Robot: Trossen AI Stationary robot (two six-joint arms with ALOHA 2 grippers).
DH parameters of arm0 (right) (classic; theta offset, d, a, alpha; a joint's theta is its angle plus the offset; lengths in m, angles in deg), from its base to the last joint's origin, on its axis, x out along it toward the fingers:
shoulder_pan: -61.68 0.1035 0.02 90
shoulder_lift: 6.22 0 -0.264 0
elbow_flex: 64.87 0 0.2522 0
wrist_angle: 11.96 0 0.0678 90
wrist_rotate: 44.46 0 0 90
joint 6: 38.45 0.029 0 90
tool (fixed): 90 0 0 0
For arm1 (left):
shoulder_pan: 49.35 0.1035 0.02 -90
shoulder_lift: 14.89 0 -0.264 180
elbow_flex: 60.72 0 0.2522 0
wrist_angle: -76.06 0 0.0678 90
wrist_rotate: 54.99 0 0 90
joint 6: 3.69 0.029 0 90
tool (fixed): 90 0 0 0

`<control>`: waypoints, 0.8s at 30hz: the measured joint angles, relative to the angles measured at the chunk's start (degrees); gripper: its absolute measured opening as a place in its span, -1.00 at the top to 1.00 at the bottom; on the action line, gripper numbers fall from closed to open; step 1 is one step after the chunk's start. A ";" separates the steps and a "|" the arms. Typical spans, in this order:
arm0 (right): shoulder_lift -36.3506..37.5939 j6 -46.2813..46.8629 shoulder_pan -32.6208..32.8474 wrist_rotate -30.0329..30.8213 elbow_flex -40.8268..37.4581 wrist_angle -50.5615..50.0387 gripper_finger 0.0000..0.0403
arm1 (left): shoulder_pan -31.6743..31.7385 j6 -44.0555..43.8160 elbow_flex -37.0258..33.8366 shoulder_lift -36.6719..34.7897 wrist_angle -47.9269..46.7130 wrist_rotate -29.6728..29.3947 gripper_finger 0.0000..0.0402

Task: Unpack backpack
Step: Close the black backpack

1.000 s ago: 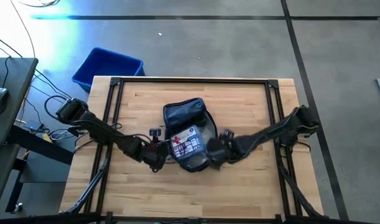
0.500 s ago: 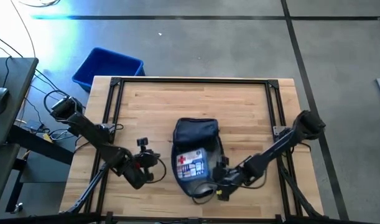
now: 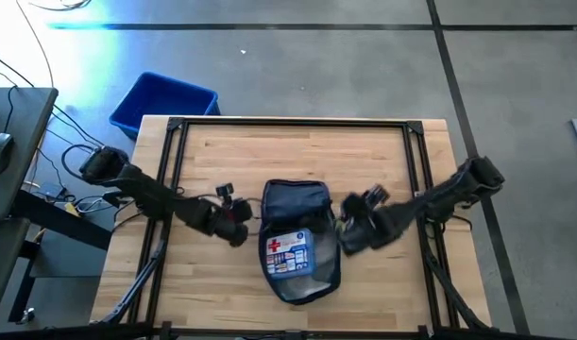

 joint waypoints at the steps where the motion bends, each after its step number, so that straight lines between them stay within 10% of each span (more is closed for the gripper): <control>1: 0.17 -0.82 -2.21 -1.03 -1.12 -0.21 -0.08 | 1.36 1.05 -1.40 0.00 2.52 1.35 1.00; 9: 0.38 -18.48 -20.98 -10.07 -15.58 24.24 0.90 | 12.12 15.34 -10.76 0.00 33.07 22.11 1.00; 17: 3.04 -30.93 -28.96 -25.91 -30.48 71.41 0.96 | 21.46 20.76 -12.44 0.00 44.78 28.50 1.00; 24: 2.85 -35.85 -30.47 -32.23 -33.25 89.98 1.00 | 26.16 26.28 -12.46 -0.13 47.24 28.13 1.00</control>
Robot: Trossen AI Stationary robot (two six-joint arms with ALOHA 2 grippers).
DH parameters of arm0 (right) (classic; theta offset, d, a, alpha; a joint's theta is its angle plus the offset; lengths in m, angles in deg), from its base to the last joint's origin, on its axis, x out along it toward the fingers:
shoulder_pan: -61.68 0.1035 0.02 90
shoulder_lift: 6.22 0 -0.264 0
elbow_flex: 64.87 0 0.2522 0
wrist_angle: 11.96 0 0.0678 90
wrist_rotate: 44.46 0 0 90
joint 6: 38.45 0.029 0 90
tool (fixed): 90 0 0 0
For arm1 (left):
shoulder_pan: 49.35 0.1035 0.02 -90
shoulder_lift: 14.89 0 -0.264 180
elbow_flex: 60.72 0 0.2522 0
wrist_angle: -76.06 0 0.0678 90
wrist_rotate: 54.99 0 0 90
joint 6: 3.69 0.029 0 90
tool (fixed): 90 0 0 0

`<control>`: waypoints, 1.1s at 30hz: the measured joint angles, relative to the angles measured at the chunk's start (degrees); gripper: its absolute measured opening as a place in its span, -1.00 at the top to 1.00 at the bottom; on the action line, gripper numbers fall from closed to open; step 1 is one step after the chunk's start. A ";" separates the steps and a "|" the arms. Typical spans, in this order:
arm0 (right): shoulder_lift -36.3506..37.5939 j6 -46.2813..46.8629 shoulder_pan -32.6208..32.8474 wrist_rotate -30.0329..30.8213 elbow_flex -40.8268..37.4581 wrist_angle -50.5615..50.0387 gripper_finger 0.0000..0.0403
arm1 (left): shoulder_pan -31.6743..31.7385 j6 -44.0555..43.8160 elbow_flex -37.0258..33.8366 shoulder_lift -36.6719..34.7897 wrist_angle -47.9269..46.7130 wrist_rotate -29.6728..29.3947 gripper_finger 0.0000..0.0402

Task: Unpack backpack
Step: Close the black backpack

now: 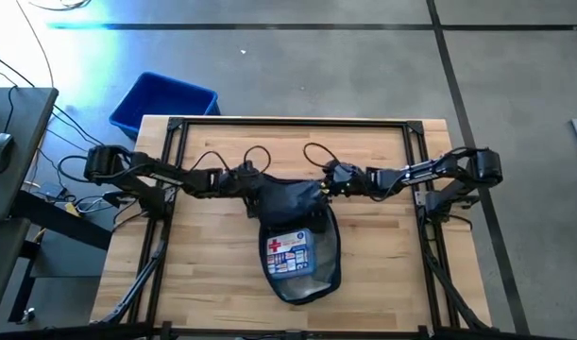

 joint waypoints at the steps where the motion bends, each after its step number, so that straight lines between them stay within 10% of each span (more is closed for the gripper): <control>1: 0.00 -0.90 -0.02 -1.65 0.00 2.54 1.00 | 0.23 0.37 0.00 -0.28 0.81 -0.87 1.00; 12: 2.02 -6.16 3.81 -12.62 0.07 14.03 1.00 | -7.50 2.42 0.87 -12.70 5.68 3.08 1.00; 22: 6.09 -3.17 21.25 -18.96 0.15 9.88 1.00 | -23.32 -2.55 0.87 -16.46 5.40 6.27 1.00; 27: 5.60 2.94 33.91 -9.64 0.13 2.38 1.00 | -33.21 -4.86 0.85 -16.44 5.35 3.36 1.00; 33: 5.77 -2.42 43.79 9.26 4.31 2.28 1.00 | -41.31 -5.30 0.85 -16.46 2.22 -13.49 1.00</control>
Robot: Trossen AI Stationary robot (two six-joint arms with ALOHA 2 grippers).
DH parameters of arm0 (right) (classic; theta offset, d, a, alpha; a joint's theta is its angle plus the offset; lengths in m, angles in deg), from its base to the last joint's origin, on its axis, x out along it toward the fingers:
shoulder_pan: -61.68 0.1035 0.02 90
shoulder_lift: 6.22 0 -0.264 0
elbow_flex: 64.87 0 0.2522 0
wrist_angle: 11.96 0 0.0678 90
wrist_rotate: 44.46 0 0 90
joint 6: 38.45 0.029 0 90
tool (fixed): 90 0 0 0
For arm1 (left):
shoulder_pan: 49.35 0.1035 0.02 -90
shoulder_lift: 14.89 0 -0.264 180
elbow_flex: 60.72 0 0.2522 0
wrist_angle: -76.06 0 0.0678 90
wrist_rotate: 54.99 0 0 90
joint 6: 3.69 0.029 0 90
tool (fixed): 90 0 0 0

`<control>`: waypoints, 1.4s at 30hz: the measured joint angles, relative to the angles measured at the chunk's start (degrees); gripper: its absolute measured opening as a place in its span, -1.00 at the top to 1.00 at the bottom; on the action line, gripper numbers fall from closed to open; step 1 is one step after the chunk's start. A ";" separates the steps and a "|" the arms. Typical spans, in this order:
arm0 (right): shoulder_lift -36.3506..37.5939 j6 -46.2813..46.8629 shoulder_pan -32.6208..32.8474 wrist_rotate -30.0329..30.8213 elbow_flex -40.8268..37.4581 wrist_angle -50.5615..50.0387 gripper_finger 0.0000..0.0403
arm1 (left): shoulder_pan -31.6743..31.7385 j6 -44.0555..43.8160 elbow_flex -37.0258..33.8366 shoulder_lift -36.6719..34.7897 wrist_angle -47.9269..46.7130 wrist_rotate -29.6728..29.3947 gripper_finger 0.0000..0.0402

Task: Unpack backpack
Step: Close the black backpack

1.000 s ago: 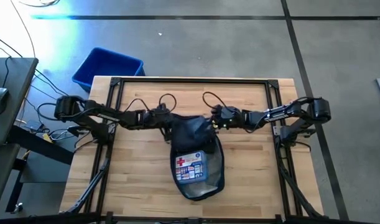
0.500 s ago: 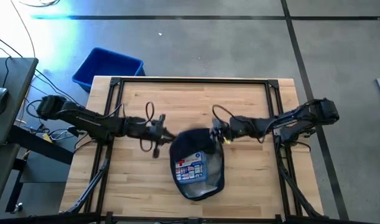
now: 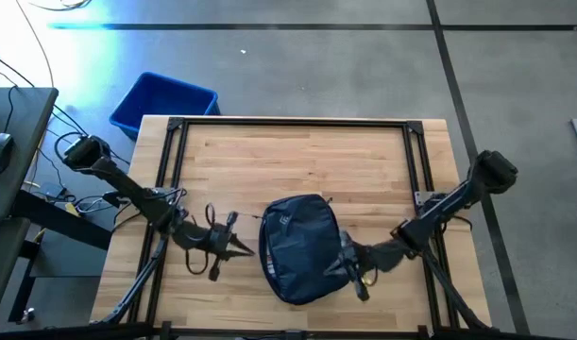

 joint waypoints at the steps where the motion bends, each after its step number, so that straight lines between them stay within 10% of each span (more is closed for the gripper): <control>1: -0.21 -0.70 0.73 1.51 1.27 0.07 1.00 | 0.05 -0.94 0.00 0.00 -1.22 -2.65 1.00; 13: -28.02 6.98 5.42 -7.54 27.87 -18.99 1.00 | 19.04 -4.71 0.02 -0.02 -16.34 -9.87 1.00; 22: -35.25 8.84 3.25 -2.75 35.05 -34.06 1.00 | 36.27 -6.23 -4.89 1.46 -3.71 14.71 1.00; 37: -21.32 16.03 -3.49 10.65 34.95 -86.41 1.00 | 20.59 -3.27 -5.39 2.01 -6.93 17.50 1.00; 42: -13.01 25.73 0.99 20.98 34.95 -85.29 1.00 | 13.90 6.10 -0.78 1.95 -11.31 10.14 1.00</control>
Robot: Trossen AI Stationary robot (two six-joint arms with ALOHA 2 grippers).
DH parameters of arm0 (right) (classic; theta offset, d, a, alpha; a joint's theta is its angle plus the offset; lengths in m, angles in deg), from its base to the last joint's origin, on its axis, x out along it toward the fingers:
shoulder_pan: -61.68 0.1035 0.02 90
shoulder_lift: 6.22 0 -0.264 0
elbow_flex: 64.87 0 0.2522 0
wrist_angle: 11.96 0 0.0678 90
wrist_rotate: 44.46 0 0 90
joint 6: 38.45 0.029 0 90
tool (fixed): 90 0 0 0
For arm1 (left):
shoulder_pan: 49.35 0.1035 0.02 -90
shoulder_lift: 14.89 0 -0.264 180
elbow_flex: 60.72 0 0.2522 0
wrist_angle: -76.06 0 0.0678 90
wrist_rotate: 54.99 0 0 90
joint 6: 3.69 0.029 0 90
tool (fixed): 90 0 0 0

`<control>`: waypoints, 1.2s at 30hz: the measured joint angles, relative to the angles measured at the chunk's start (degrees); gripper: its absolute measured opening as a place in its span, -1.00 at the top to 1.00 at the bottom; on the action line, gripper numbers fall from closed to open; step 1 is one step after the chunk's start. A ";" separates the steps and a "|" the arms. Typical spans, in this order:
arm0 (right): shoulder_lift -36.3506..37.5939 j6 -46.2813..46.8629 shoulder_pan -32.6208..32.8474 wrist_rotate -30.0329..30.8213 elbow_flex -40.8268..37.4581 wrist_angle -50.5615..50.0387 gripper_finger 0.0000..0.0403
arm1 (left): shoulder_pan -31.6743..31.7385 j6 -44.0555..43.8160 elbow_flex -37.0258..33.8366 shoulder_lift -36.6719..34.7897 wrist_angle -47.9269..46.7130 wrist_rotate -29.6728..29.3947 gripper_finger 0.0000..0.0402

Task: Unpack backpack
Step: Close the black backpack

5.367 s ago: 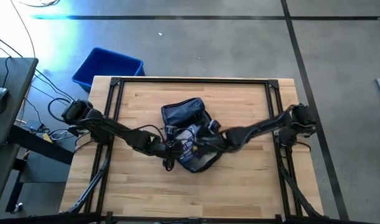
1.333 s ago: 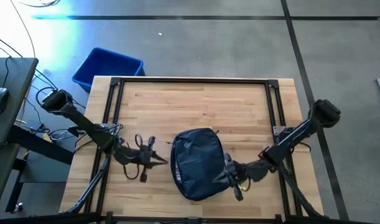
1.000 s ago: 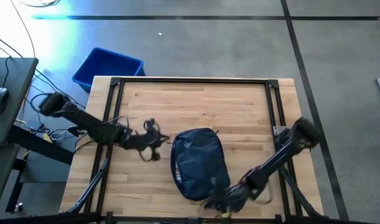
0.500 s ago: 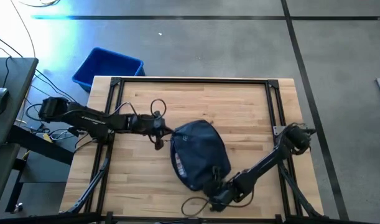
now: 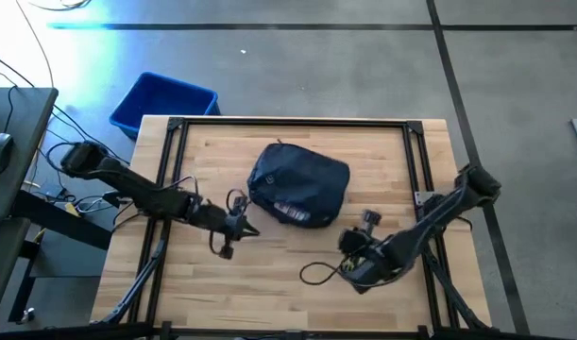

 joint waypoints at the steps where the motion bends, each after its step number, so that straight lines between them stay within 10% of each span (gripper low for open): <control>1: 0.48 0.36 0.90 2.06 0.02 3.25 1.00 | -1.25 2.03 1.64 0.00 -3.23 -4.49 1.00; 6: -1.09 -7.56 3.62 5.11 0.08 22.29 1.00 | -5.50 7.46 10.96 0.22 -26.24 -24.05 0.92; 15: -12.47 -22.46 2.06 5.44 0.01 49.19 1.00 | -0.15 21.06 13.96 5.17 -35.59 -18.80 0.29; 22: -18.47 -23.56 -0.77 -0.03 0.00 53.72 1.00 | 6.97 29.95 13.95 13.08 -36.02 -30.07 -0.08; 36: -19.87 -21.95 -2.00 -1.72 0.00 54.16 1.00 | 18.01 29.20 14.06 24.15 -22.82 -22.39 0.18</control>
